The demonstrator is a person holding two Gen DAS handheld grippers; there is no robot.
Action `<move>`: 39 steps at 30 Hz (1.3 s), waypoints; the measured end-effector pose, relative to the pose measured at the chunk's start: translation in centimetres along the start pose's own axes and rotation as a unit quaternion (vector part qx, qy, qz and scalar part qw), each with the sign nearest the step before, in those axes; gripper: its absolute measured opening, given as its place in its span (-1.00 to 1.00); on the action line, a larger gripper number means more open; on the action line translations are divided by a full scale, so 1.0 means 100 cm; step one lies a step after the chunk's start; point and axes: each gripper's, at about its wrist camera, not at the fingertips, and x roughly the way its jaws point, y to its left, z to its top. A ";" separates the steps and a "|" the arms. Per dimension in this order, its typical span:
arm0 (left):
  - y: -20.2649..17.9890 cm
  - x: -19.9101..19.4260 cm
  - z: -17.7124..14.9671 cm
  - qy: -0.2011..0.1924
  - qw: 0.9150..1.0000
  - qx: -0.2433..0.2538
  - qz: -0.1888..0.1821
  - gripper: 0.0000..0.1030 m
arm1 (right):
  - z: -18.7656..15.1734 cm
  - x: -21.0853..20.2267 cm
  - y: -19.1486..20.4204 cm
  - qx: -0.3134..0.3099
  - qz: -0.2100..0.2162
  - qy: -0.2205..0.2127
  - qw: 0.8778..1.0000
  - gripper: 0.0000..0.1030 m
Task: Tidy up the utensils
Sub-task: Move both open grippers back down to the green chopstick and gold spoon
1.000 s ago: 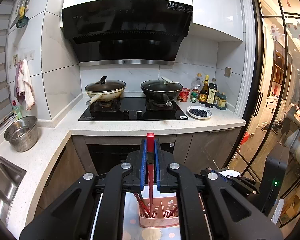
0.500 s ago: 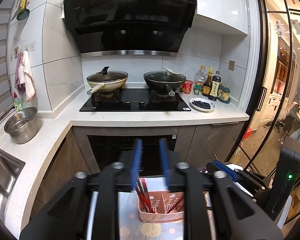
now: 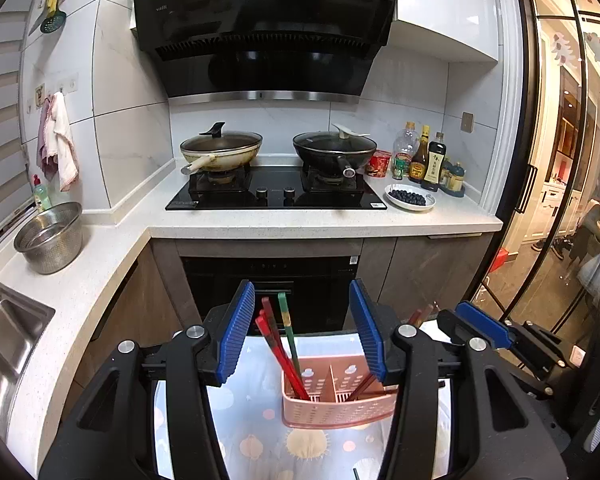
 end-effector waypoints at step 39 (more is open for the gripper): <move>0.002 -0.040 -0.310 0.228 0.973 0.000 0.043 -0.01 | -0.331 -0.109 0.034 -0.040 0.008 0.225 0.974 -0.58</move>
